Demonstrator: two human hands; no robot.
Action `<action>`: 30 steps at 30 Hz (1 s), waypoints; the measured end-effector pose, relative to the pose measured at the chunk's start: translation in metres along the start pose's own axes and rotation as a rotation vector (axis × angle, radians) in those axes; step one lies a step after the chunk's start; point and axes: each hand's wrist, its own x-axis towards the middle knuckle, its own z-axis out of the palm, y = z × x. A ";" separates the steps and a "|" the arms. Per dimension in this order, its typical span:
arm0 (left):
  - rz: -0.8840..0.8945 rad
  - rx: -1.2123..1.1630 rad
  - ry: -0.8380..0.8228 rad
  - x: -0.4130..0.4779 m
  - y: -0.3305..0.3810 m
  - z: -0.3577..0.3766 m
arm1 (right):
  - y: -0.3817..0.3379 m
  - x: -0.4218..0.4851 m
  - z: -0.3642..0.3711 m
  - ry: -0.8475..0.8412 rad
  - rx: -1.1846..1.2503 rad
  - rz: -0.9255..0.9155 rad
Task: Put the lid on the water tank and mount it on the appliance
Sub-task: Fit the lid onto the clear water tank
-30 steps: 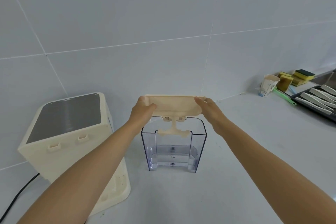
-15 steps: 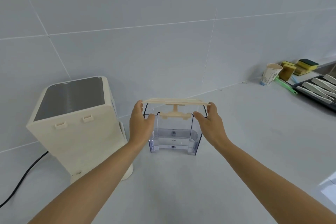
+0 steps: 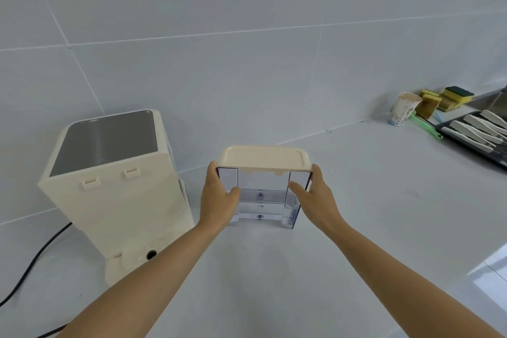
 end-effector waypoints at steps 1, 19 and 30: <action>-0.008 -0.009 -0.009 0.001 0.000 -0.001 | -0.001 0.002 -0.002 -0.005 -0.004 -0.008; -0.524 -0.444 -0.065 0.012 0.036 0.014 | -0.033 0.073 -0.018 -0.209 -0.028 0.127; -0.380 -0.410 -0.198 0.058 0.024 0.022 | -0.021 0.050 -0.017 -0.389 -0.058 0.213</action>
